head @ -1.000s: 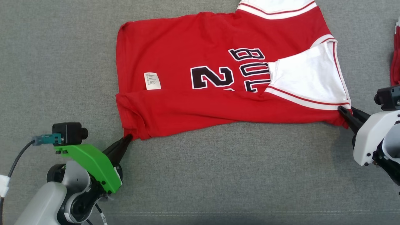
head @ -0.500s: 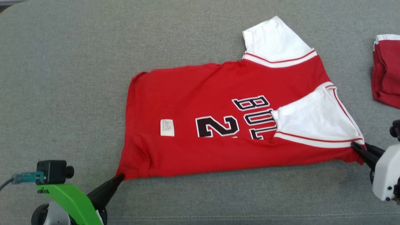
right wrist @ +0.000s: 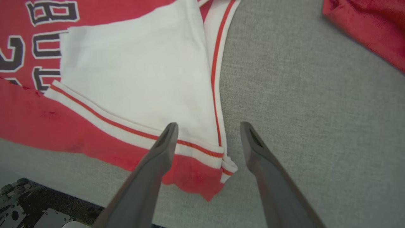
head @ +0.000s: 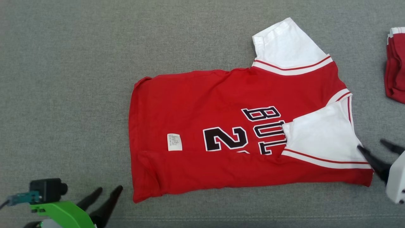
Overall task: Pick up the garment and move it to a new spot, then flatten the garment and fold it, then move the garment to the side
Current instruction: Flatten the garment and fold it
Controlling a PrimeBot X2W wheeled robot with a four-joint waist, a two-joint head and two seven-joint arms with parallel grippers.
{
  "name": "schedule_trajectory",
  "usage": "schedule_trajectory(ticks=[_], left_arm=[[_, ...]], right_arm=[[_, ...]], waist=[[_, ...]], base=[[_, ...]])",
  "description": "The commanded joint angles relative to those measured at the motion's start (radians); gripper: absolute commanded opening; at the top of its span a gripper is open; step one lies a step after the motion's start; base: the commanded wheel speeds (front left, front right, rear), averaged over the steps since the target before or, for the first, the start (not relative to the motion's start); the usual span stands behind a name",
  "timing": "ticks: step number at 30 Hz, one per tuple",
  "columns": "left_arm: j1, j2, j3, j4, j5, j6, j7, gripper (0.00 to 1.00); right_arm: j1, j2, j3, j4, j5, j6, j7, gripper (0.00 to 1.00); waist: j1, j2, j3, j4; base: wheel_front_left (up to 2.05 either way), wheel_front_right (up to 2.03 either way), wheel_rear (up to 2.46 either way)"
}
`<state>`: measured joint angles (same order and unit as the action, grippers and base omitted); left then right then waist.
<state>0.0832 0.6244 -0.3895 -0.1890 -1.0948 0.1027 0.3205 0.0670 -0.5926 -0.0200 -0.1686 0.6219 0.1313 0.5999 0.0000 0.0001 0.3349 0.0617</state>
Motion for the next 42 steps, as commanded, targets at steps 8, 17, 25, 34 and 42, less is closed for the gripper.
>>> schedule_trajectory(ticks=[8,17,25,34,42], left_arm=[[-0.254,0.005,0.037,-0.041,0.105,0.060,-0.001,1.00],[-0.661,-0.195,-0.132,0.264,0.212,0.000,0.051,1.00],[-0.769,-0.276,-0.186,0.450,0.228,-0.063,0.040,1.00],[-0.860,-0.328,-0.195,0.551,0.229,-0.103,0.019,1.00],[-0.946,-0.395,-0.223,0.637,0.228,-0.142,0.027,0.37]], right_arm=[[-0.384,-0.048,0.009,-0.058,-0.074,-0.001,0.039,1.00],[-0.815,0.078,0.147,0.293,-0.222,-0.001,0.043,1.00],[-0.973,0.157,0.186,0.568,-0.315,-0.001,-0.042,1.00],[-1.042,0.203,0.181,0.745,-0.373,-0.001,-0.128,1.00],[-1.087,0.235,0.223,0.839,-0.401,-0.001,-0.204,1.00]], waist=[[0.0000,-0.0001,0.113,0.025],[0.0000,-0.0001,0.225,0.114],[0.0000,-0.0001,0.239,0.147],[0.0000,-0.0001,0.237,0.155],[0.0000,-0.0001,0.242,0.142]], base=[[0.00,0.00,0.00],[0.00,0.00,0.00],[0.00,0.00,0.00],[0.00,0.00,0.00],[0.00,0.00,0.00]])
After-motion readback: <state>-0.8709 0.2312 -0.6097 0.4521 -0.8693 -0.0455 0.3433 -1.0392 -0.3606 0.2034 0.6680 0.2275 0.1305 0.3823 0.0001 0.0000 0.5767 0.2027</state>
